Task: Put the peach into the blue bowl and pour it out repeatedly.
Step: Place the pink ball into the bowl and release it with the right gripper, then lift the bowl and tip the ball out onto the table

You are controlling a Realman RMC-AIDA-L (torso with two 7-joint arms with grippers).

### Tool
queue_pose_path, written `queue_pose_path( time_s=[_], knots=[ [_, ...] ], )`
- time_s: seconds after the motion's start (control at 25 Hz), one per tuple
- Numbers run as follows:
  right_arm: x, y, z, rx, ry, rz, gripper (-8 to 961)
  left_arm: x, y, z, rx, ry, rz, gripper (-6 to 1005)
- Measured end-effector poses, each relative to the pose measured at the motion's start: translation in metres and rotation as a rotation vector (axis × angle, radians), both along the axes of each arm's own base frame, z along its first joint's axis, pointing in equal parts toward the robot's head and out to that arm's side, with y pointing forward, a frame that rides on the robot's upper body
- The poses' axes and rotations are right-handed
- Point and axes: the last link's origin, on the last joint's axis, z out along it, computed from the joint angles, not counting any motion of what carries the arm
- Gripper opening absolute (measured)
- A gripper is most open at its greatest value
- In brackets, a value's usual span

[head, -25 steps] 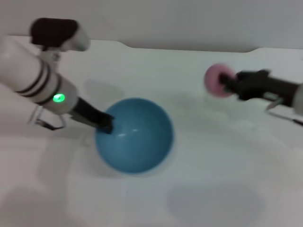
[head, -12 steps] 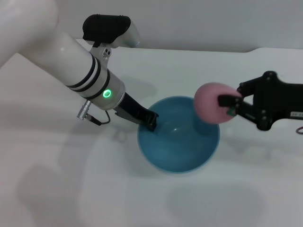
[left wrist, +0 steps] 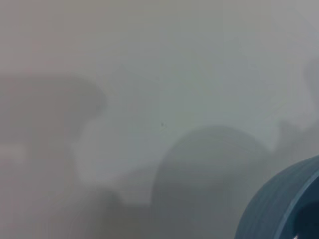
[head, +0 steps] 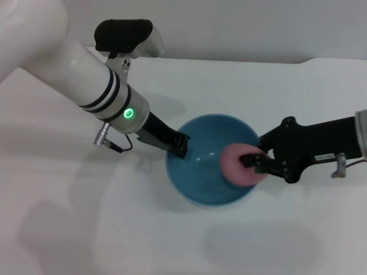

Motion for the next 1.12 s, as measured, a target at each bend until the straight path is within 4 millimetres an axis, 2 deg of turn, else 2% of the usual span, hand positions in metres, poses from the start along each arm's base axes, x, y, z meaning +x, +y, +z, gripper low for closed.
queue_pose_path(
  time_s=[0.16, 0.36, 0.56, 0.8, 0.96, 1.12],
  knots=[
    [-0.003, 0.003, -0.007, 0.005, -0.023, 0.002, 148, 0.0, 0.0, 0.0, 0.0, 0.0, 0.001, -1],
    [-0.007, 0.004, -0.007, 0.009, -0.02, 0.012, 232, 0.002, 0.001, 0.0, 0.0, 0.0, -0.004, -1],
    [-0.012, 0.007, -0.003, 0.028, 0.002, 0.017, 426, 0.002, 0.002, 0.0, 0.003, 0.0, -0.007, 0],
    [-0.01, 0.013, 0.007, 0.078, 0.026, -0.002, 427, 0.001, 0.004, 0.0, 0.024, -0.003, -0.019, 0],
    [0.006, 0.025, 0.031, 0.227, 0.121, -0.118, 427, -0.001, 0.01, -0.002, 0.111, -0.022, -0.065, 0],
    [0.041, 0.031, 0.056, 0.389, 0.228, -0.295, 427, 0.0, 0.016, -0.005, 0.228, -0.085, -0.137, -1]
  ],
)
